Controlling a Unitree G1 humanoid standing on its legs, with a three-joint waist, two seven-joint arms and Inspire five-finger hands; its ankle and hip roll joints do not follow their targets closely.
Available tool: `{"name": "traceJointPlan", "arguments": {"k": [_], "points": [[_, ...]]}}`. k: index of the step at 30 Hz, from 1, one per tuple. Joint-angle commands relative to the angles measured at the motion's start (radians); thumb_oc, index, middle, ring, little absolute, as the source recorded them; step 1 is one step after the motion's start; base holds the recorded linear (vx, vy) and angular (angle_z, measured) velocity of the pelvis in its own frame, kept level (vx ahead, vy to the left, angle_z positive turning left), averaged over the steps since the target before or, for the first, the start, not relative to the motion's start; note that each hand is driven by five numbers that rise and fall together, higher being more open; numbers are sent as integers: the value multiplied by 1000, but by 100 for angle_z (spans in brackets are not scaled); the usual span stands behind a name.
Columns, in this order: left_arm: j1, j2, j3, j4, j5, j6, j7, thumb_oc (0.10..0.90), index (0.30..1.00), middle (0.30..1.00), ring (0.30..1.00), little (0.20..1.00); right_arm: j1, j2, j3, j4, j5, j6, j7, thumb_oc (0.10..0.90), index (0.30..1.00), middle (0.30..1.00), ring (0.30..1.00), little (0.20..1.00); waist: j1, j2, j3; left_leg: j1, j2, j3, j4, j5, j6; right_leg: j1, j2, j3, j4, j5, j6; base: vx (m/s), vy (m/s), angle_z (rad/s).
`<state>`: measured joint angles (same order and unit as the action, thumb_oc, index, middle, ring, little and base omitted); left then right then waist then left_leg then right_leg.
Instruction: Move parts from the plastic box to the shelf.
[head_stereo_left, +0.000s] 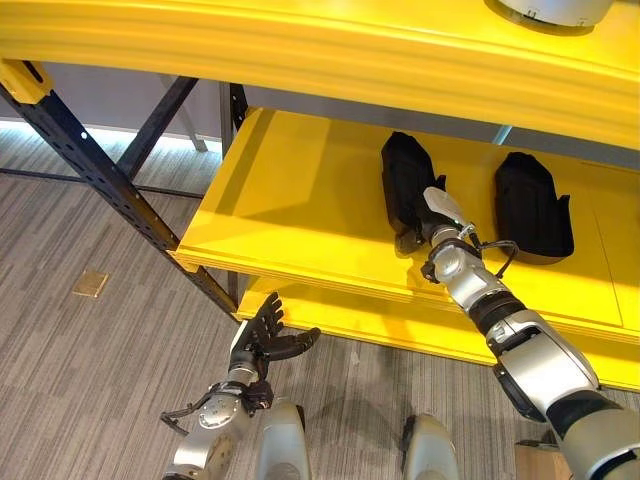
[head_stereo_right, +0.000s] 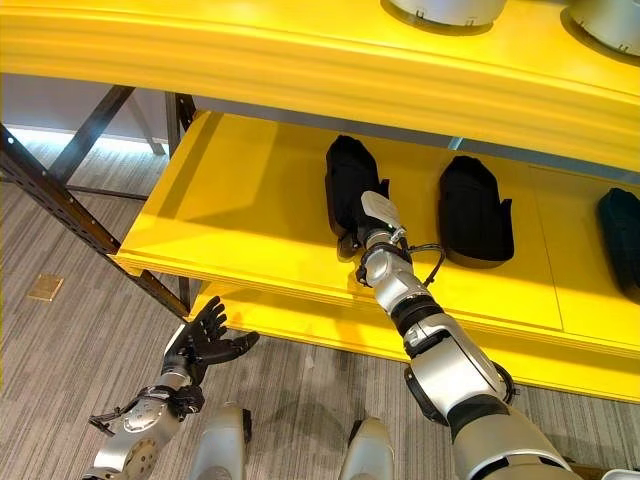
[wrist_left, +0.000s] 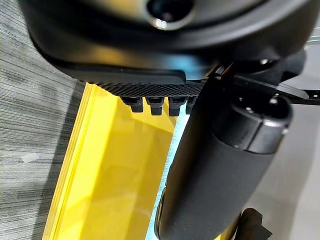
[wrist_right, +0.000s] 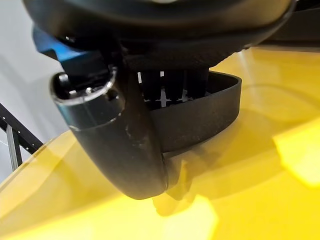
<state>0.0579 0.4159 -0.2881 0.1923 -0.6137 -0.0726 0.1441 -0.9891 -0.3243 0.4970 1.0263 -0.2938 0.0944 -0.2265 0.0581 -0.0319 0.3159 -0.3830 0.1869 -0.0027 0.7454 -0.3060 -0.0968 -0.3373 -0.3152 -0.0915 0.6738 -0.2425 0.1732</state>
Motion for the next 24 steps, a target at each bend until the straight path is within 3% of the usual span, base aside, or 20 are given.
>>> {"name": "traceJointPlan", "arguments": {"k": [1, 24], "points": [[-45, 59, 28, -87, 22, -93, -18, 900, 1000, 1000, 1000, 1000, -97, -43, -7, -21, -26, -25, -41, 400, 300, 300, 300, 300, 30, -24, -8, 19, 44, -74, 3, -29, 0, 87, 0, -12, -99, 57, -26, 0, 0, 0], [-59, 64, 18, -96, 14, -100, -9, 900, 1000, 1000, 1000, 1000, -149, 10, 20, 15, -12, -27, -32, 400, 300, 300, 300, 300, 42, -26, -8, 7, 33, -76, 16, -36, 8, 83, -2, -4, -98, 57, -26, 1, 0, 0]]}}
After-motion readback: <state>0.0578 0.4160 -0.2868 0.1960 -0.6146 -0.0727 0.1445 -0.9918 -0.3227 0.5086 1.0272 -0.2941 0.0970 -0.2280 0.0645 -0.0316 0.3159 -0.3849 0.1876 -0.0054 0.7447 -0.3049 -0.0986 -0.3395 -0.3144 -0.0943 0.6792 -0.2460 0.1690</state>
